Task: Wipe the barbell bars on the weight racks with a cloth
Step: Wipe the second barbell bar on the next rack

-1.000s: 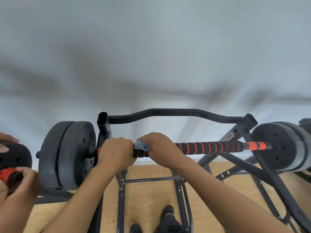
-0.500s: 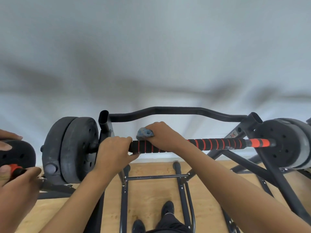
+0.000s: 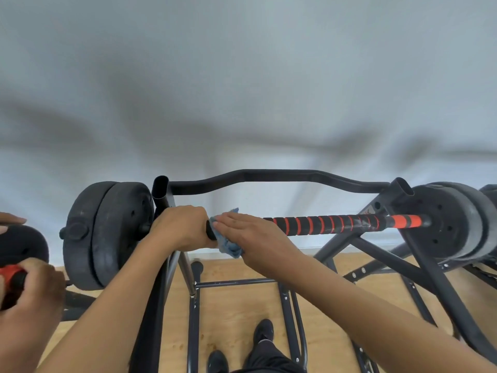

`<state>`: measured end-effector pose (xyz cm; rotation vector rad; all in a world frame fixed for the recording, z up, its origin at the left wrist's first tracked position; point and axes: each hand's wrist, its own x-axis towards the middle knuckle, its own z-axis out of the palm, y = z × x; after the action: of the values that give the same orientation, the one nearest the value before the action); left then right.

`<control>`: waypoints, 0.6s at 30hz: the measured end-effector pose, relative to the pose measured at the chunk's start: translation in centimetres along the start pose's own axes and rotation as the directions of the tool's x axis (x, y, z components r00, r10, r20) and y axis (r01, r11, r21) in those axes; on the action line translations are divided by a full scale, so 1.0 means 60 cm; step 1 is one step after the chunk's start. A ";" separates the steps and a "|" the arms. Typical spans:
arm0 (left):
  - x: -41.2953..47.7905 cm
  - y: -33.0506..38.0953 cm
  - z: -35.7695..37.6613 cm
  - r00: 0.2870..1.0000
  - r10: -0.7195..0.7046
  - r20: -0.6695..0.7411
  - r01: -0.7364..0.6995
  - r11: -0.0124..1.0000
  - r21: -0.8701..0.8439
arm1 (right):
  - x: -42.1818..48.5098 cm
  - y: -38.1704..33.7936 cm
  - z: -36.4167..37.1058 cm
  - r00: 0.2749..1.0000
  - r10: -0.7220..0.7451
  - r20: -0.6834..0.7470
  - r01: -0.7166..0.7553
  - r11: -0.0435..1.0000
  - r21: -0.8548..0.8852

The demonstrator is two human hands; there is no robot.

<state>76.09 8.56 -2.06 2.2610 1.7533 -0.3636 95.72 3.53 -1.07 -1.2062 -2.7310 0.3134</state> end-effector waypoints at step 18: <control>0.043 -0.028 -0.003 0.970 0.154 0.190 -0.110 0.968 -0.225 | 0.022 -0.013 0.043 0.991 0.093 -0.096 -0.092 0.996 0.021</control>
<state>75.09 11.39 -2.89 2.0918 1.4551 -0.3505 93.74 3.62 -3.29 -1.3102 -2.5906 0.2797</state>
